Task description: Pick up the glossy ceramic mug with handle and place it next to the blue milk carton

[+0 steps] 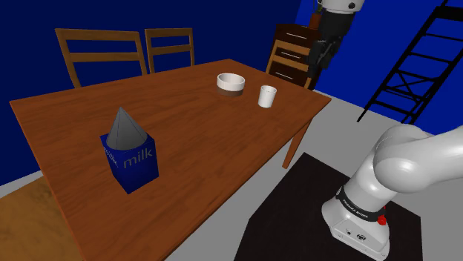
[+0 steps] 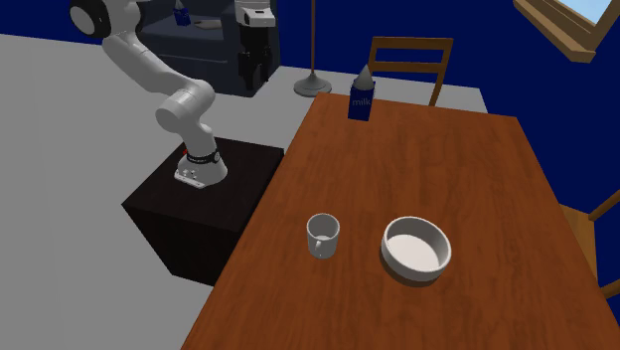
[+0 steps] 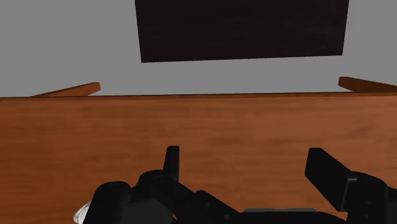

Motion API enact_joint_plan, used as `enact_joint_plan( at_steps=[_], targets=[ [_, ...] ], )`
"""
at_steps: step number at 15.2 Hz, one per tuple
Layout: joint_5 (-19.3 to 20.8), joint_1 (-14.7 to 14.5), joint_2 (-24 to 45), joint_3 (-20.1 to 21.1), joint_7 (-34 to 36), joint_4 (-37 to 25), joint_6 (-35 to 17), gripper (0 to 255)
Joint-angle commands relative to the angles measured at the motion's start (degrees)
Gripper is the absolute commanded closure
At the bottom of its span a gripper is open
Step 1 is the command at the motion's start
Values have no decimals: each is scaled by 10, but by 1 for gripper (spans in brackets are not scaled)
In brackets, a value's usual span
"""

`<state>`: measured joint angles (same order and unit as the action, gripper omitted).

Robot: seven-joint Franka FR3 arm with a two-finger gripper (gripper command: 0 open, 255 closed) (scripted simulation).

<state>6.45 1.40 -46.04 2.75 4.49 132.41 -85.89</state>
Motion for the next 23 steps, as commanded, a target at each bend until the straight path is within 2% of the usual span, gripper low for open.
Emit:
enact_joint_plan(
  at_steps=[1,7,13,18,23],
  targets=[
    [0,0,0,0,0,0,0,0],
    [29,11,77,-58,-61,11,-92,0],
    [42,18,178,-111,-122,-8,-177,0],
    [37,21,276,-150,-176,-46,-240,0],
    [13,24,384,-183,-236,-102,-288,0]
  ],
)
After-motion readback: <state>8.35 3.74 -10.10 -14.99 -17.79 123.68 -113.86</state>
